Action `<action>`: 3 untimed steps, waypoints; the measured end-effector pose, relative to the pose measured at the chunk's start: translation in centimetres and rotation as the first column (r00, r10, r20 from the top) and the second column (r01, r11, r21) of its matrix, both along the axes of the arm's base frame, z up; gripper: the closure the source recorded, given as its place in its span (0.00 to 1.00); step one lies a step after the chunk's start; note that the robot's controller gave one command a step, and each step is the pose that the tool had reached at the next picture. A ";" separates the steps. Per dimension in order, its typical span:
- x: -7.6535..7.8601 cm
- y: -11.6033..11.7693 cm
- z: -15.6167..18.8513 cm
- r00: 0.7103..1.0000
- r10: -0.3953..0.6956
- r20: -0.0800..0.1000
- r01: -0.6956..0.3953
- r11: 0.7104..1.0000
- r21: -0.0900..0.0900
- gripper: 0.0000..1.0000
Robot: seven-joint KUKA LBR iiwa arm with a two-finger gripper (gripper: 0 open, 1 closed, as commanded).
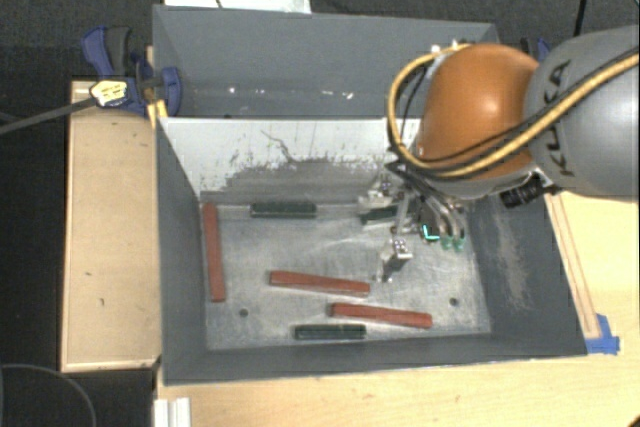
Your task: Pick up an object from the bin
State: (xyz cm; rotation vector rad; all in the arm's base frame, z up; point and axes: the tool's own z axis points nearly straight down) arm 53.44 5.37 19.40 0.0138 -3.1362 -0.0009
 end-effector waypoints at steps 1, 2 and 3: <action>0.2 0.0 0.4 1.000 -0.001 0.008 0.001 1.000 0.000 0.00; -0.1 1.0 -4.7 1.000 0.024 0.015 -0.024 1.000 0.000 0.00; -4.2 0.1 -11.3 1.000 -0.007 0.015 0.007 1.000 0.001 1.00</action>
Offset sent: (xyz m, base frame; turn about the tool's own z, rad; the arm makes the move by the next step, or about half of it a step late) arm -0.0085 0.0251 -0.1234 -0.0529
